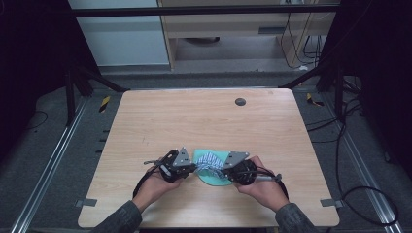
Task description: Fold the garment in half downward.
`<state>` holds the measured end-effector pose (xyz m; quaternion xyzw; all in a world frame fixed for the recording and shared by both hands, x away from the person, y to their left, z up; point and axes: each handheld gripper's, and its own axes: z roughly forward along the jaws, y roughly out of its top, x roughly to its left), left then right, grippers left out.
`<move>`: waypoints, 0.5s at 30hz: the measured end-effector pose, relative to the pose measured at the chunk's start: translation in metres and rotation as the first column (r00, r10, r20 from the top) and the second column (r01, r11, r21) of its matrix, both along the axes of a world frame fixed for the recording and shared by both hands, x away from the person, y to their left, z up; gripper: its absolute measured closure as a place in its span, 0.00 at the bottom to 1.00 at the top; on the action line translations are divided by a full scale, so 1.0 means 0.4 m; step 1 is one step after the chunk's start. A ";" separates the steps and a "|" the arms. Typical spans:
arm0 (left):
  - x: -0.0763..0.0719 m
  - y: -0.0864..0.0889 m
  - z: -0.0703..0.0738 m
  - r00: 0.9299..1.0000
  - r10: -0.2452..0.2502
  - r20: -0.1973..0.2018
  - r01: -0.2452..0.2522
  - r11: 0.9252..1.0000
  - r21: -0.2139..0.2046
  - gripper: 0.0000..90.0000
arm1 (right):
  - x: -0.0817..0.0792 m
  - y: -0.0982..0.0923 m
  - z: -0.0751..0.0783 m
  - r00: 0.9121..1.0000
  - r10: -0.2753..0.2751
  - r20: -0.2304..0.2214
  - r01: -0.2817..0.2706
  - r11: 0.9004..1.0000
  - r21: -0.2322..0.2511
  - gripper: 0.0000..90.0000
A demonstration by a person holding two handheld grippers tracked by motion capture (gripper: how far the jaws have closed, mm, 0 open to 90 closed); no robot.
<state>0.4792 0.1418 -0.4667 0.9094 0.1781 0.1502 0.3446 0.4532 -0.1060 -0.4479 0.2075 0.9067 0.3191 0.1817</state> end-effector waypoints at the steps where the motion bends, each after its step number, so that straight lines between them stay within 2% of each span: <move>1: -0.003 0.000 -0.002 1.000 0.001 0.002 -0.001 1.000 -0.004 0.97 | -0.002 -0.001 -0.003 1.000 0.004 -0.001 -0.004 1.000 0.000 0.93; 9: -0.017 0.004 -0.010 1.000 -0.003 0.016 0.003 1.000 0.002 1.00 | -0.016 -0.006 -0.017 1.000 0.011 -0.008 -0.010 1.000 0.010 0.94; 15: -0.030 0.007 -0.022 1.000 -0.008 0.000 0.008 1.000 0.012 1.00 | -0.032 -0.007 -0.029 0.999 0.028 -0.023 -0.027 1.000 0.009 0.96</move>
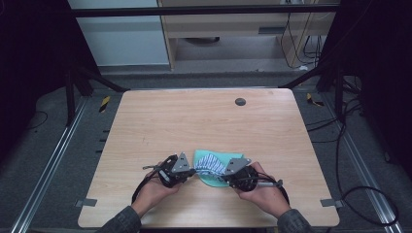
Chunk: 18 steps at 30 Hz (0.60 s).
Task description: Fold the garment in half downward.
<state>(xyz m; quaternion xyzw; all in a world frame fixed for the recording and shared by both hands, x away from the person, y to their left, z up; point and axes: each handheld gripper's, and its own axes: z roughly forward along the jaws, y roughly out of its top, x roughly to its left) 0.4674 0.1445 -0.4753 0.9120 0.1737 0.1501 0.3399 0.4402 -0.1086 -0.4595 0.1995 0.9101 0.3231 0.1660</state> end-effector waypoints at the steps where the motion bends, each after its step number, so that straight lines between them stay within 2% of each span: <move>1: -0.002 0.001 -0.001 1.000 -0.006 -0.002 0.006 1.000 0.008 1.00 | -0.002 0.001 -0.004 1.000 0.007 -0.002 -0.007 1.000 -0.004 0.96; 18: -0.032 0.009 -0.025 0.999 -0.035 -0.039 0.037 0.998 0.045 1.00 | -0.022 0.007 -0.043 0.998 0.026 -0.056 -0.028 0.998 -0.047 0.97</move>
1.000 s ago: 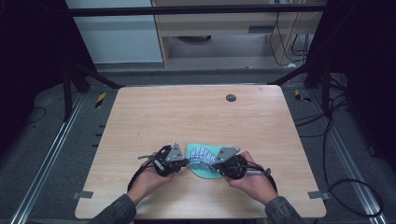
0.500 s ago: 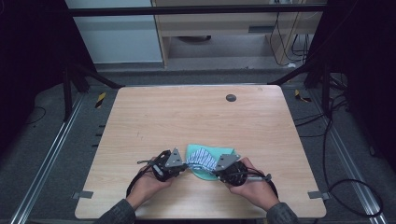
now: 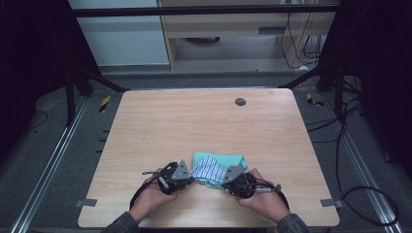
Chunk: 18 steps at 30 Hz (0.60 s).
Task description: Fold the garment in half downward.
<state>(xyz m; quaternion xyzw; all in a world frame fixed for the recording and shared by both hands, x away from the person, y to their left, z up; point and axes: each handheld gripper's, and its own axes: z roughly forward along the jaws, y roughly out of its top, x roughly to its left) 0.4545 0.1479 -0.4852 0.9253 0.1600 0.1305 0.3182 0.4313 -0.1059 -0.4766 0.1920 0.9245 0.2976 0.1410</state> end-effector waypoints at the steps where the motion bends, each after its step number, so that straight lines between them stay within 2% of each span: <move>1: 0.000 0.000 -0.001 1.000 0.000 -0.003 0.000 1.000 -0.001 1.00 | 0.000 0.000 -0.001 1.000 -0.001 -0.003 0.001 1.000 0.001 0.97; 7: -0.003 0.004 -0.002 1.000 0.005 -0.010 -0.005 1.000 -0.005 1.00 | 0.001 0.000 -0.005 1.000 -0.001 -0.008 0.001 1.000 -0.001 0.97; 15: -0.012 0.012 -0.005 1.000 0.018 -0.024 -0.018 0.999 -0.033 1.00 | -0.003 -0.004 -0.003 1.000 -0.011 -0.001 0.011 1.000 0.015 0.96; 18: -0.015 0.017 -0.004 0.999 0.025 -0.041 -0.028 0.998 -0.054 1.00 | -0.005 -0.007 0.000 1.000 -0.017 -0.004 0.017 1.000 0.025 0.92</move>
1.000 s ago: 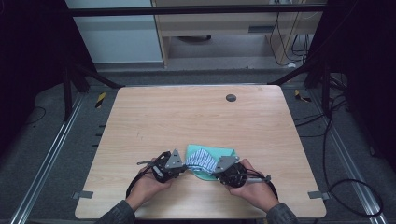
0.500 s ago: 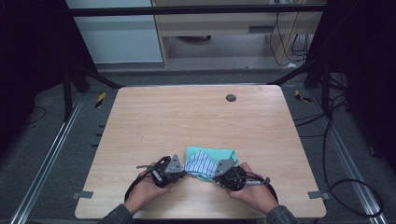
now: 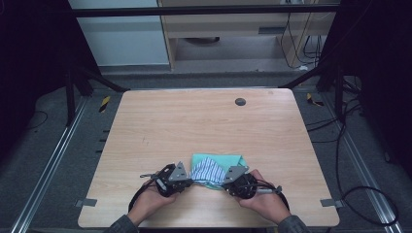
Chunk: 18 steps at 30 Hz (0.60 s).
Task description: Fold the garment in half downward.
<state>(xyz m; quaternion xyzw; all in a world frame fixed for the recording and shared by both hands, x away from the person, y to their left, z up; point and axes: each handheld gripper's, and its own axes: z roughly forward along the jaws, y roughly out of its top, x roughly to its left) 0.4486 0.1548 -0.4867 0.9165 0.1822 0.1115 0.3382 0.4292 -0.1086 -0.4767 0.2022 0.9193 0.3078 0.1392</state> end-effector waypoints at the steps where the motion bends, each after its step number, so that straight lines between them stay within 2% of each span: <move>1: -0.001 0.004 0.000 1.000 0.004 -0.004 -0.004 1.000 -0.012 0.99 | -0.001 -0.002 0.001 1.000 -0.006 -0.004 0.006 1.000 0.000 0.89; 3: -0.005 0.011 0.002 1.000 0.026 -0.005 -0.026 0.999 -0.033 0.92 | -0.004 -0.010 0.003 1.000 -0.022 -0.009 0.022 1.000 0.007 0.81; 6: -0.017 0.031 0.008 0.996 0.093 -0.015 -0.094 0.991 -0.091 0.70 | -0.011 -0.027 0.008 0.998 -0.055 -0.019 0.055 0.998 0.026 0.64; 10: -0.029 0.059 0.016 0.989 0.146 -0.024 -0.148 0.983 -0.108 0.44 | -0.026 -0.060 0.010 0.994 -0.107 -0.029 0.109 0.992 0.056 0.48; 13: -0.026 0.079 0.018 0.982 0.186 -0.005 -0.186 0.977 -0.109 0.32 | -0.032 -0.087 0.009 0.987 -0.159 -0.026 0.161 0.984 0.077 0.37; 15: -0.011 0.095 0.016 0.973 0.232 -0.020 -0.232 0.967 -0.105 0.24 | -0.033 -0.112 0.008 0.976 -0.217 0.003 0.215 0.972 0.092 0.29; 18: 0.016 0.118 0.011 0.953 0.302 -0.024 -0.303 0.947 -0.106 0.16 | -0.020 -0.146 0.004 0.954 -0.300 0.004 0.298 0.949 0.099 0.21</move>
